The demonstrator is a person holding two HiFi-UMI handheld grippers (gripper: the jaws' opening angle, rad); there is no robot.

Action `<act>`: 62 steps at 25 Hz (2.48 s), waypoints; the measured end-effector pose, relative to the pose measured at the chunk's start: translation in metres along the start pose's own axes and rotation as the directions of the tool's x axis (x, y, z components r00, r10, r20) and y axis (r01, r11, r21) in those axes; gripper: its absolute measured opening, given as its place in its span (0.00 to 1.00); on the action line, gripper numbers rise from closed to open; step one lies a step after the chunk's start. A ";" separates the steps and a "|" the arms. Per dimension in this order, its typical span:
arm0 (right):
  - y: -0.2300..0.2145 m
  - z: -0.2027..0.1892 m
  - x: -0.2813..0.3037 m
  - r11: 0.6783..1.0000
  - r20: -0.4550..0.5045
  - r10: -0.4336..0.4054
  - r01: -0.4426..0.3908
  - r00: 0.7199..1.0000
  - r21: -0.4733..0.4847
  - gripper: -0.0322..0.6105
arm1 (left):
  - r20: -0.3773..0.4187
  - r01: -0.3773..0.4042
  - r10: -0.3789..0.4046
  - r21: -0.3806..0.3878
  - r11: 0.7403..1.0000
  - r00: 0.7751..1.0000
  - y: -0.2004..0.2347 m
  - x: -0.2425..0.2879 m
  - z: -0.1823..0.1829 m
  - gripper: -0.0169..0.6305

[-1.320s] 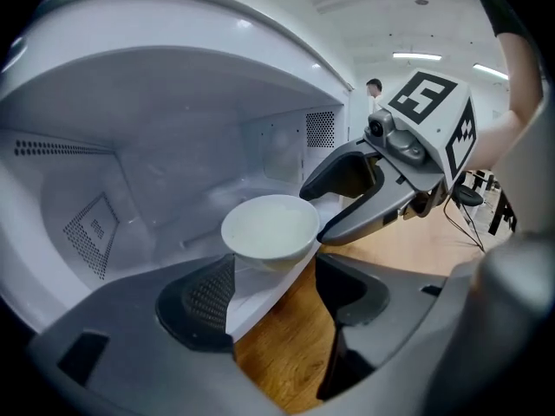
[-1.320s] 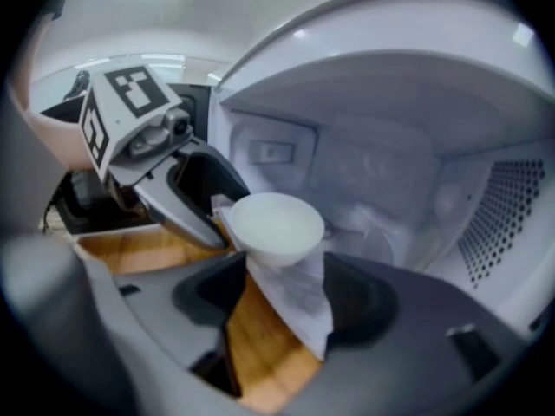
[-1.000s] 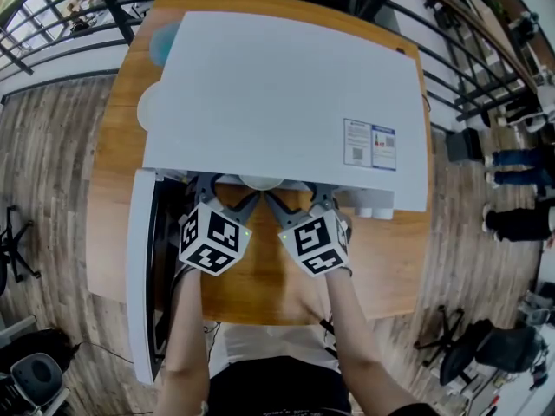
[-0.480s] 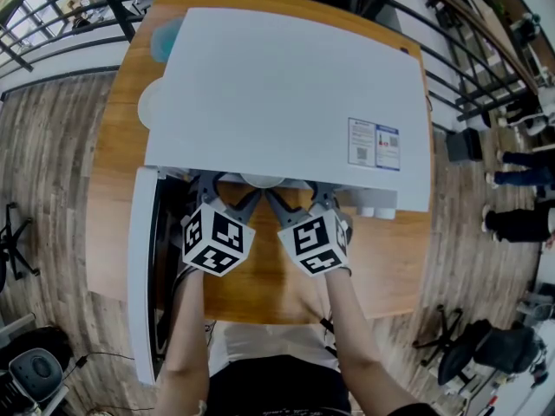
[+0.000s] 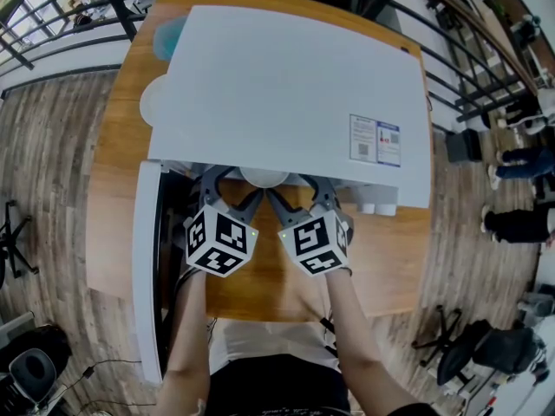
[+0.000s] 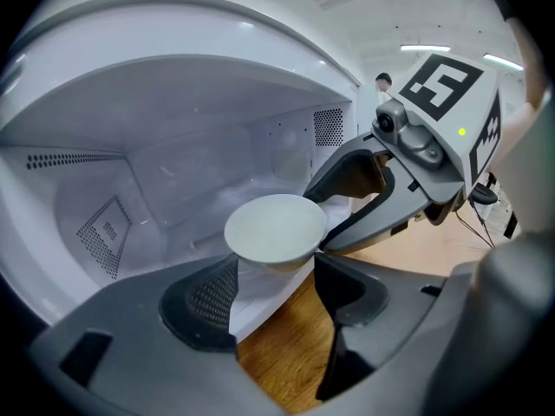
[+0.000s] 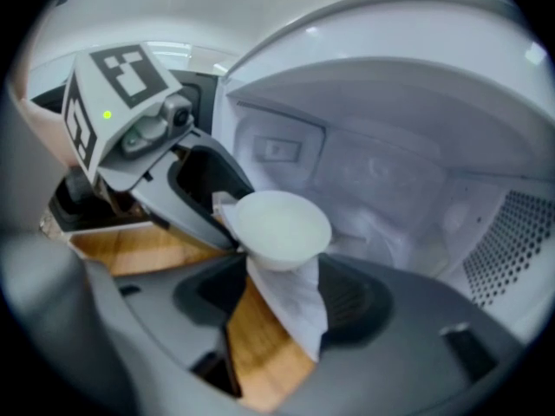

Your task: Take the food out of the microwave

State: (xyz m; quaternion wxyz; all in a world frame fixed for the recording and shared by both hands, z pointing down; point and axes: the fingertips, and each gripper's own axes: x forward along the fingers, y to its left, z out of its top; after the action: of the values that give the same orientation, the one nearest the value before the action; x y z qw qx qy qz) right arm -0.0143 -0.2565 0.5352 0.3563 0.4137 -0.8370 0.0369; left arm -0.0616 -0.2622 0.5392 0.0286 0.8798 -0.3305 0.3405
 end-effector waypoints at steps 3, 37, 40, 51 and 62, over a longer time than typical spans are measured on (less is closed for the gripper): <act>-0.002 0.004 -0.005 1.000 0.013 -0.010 0.010 1.000 -0.001 0.47 | 0.012 -0.004 0.003 0.005 1.000 1.000 0.000 -0.003 0.006 0.49; 0.023 -0.024 -0.094 0.999 0.048 -0.006 0.008 0.999 -0.051 0.47 | 0.032 -0.060 0.060 -0.003 0.998 0.998 -0.084 -0.052 0.023 0.50; 0.031 -0.028 -0.100 0.999 0.050 -0.002 0.004 0.999 -0.051 0.47 | 0.029 -0.060 0.061 -0.006 0.998 0.998 -0.092 -0.058 0.018 0.50; 0.062 -0.051 -0.112 0.999 0.040 0.028 -0.027 0.999 -0.038 0.47 | 0.004 -0.053 0.053 -0.016 0.998 0.999 -0.120 -0.071 -0.006 0.50; 0.086 -0.090 -0.111 0.997 -0.017 0.059 -0.059 0.998 -0.039 0.47 | -0.018 -0.040 0.039 -0.039 0.998 0.999 -0.153 -0.069 -0.036 0.50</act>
State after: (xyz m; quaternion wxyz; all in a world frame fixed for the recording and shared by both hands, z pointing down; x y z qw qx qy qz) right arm 0.0200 -0.0942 0.5525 0.3697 0.3814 -0.8466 0.0341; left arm -0.0281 -0.0943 0.5512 0.0420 0.8694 -0.3541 0.3420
